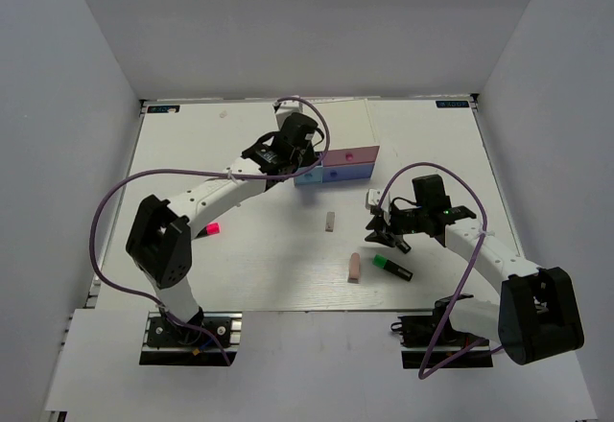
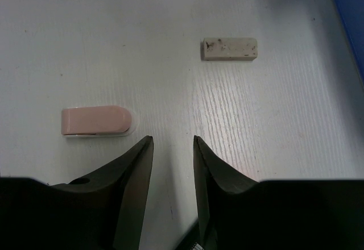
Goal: Sort the stationery into containers
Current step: Place the stationery in the drawer.
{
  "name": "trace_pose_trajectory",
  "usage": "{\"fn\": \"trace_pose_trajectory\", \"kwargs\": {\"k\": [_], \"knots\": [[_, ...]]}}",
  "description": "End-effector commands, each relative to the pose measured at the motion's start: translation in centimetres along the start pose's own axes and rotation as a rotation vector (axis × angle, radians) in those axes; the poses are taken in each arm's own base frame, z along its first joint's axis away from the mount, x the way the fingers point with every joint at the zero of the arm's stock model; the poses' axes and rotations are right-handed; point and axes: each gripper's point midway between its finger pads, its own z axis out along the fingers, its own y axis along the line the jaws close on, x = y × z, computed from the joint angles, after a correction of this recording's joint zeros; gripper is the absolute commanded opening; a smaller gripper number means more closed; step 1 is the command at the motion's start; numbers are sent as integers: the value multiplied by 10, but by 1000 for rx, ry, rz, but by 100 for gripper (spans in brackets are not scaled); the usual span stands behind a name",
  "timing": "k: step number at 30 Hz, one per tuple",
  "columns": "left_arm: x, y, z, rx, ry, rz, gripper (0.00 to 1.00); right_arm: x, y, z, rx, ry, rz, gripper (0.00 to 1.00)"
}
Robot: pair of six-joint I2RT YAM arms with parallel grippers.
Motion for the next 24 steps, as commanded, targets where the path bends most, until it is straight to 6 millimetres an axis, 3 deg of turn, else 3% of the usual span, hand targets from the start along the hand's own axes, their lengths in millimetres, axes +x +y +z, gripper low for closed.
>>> {"fn": "trace_pose_trajectory", "kwargs": {"k": [1,5,6,8,9,10,14,19,20,24], "knots": [[-20,-6,-5,7,-50,-11,5,-5,-2,-1,11,-14,-17,40],[-7,0,3,-16,-20,6,9,-5,-2,0,8,-13,-14,40],[-7,0,3,-16,-20,6,21,-5,-2,-1,9,-13,-13,40],[-8,2,3,-23,-26,6,32,-5,-3,0,8,-13,-12,42],[-8,2,3,-23,-26,6,46,-5,-4,0,11,-13,-14,43],[-8,2,3,-23,-26,6,53,-4,-3,0,8,-12,-11,43],[-18,-3,2,-15,-51,-5,64,-5,-4,0,11,-12,-11,46],[-30,-14,-8,21,-84,-22,62,-7,-5,1,7,-13,-16,47],[-43,-20,-19,49,-106,-27,60,-10,-8,0,12,-19,-28,47],[-63,-25,-48,112,-152,-49,35,-22,-8,4,-47,-58,-105,59]]}}
